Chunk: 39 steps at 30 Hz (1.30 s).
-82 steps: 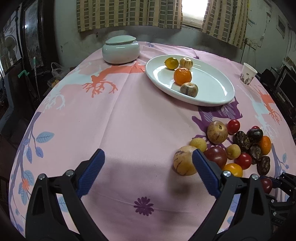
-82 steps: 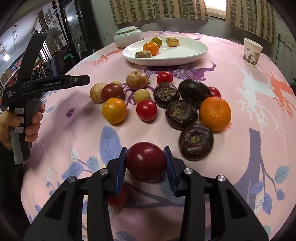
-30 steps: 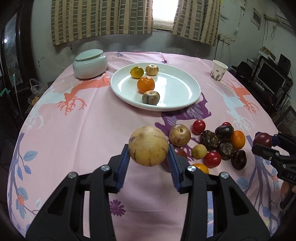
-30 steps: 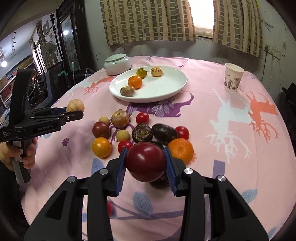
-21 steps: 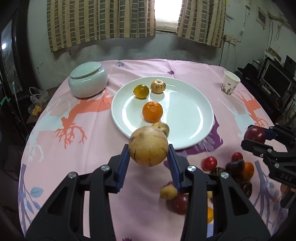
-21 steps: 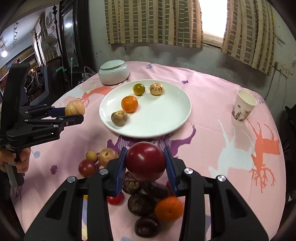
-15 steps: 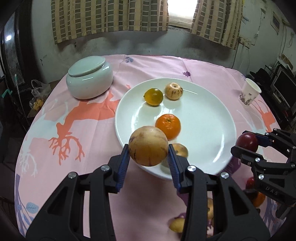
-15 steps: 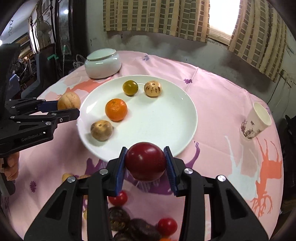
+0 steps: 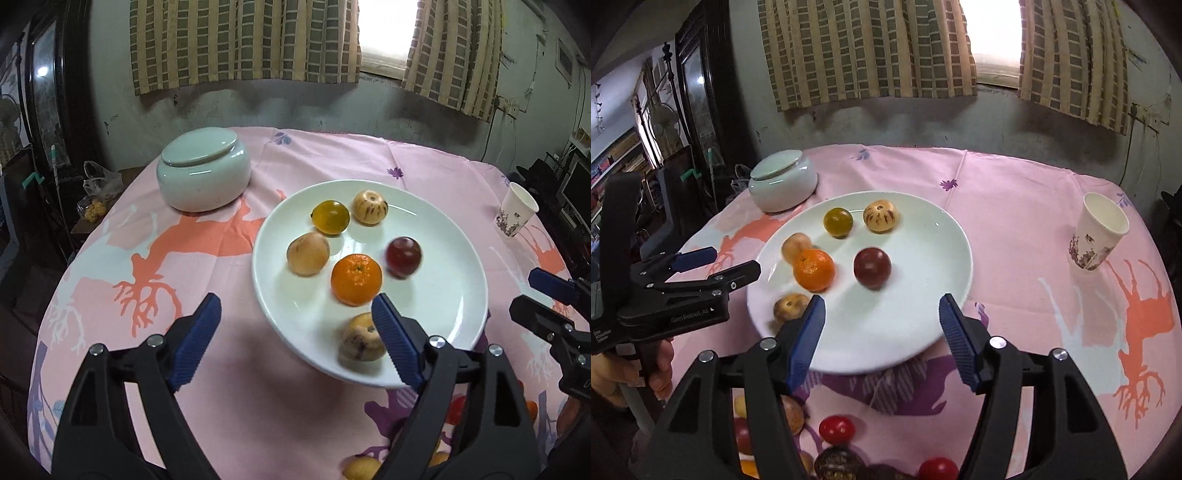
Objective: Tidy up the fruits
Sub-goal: 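Carry the plum and striped fruit to the white plate and release, then move both open tools back above the remaining fruits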
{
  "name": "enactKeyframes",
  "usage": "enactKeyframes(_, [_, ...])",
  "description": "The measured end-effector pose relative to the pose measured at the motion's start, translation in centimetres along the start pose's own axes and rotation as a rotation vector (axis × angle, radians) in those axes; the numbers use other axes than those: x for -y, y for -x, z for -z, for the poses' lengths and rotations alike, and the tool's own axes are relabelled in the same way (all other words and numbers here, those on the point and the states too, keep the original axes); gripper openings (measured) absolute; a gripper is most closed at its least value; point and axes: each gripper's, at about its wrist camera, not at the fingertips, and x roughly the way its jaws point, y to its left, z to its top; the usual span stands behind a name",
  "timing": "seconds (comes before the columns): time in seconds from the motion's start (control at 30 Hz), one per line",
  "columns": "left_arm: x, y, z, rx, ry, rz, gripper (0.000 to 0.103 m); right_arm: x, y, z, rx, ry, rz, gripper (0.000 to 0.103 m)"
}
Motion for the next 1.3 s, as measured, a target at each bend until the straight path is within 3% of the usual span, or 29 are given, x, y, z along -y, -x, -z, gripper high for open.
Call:
enactKeyframes(0.2, [1.0, 4.8, 2.2, 0.035, -0.054, -0.003, 0.097, 1.0, 4.5, 3.9, -0.001, -0.033, -0.011, 0.066])
enactKeyframes(0.33, [1.6, 6.9, 4.5, 0.038, -0.061, 0.016, 0.097, 2.3, 6.4, 6.9, 0.004, -0.106, -0.009, 0.066])
enactKeyframes(0.47, [2.0, 7.4, 7.2, 0.007, -0.038, 0.043, 0.098, 2.8, 7.6, 9.7, -0.002, -0.168, -0.019, 0.066])
enactKeyframes(0.67, [2.6, 6.5, 10.9, -0.041, 0.0, 0.075, 0.098, 2.9, 7.0, 12.8, -0.012, -0.165, -0.013, 0.066])
enactKeyframes(0.8, [3.0, 5.6, 12.2, -0.049, -0.018, 0.088, 0.098, 3.6, 5.9, 13.4, -0.061, -0.149, 0.038, 0.066])
enactKeyframes(0.9, [3.1, 5.3, 12.4, -0.064, -0.044, 0.104, 0.098, 3.4, 6.6, 13.2, -0.031, -0.088, 0.116, 0.066])
enactKeyframes(1.07, [2.5, 5.2, 12.5, -0.076, -0.018, 0.123, 0.098, 3.1, 7.2, 13.2, -0.021, -0.082, 0.1, 0.066])
enactKeyframes(1.3, [2.3, 4.7, 12.6, -0.092, -0.014, 0.091, 0.098, 3.3, 6.2, 13.5, -0.066, -0.085, 0.111, 0.066])
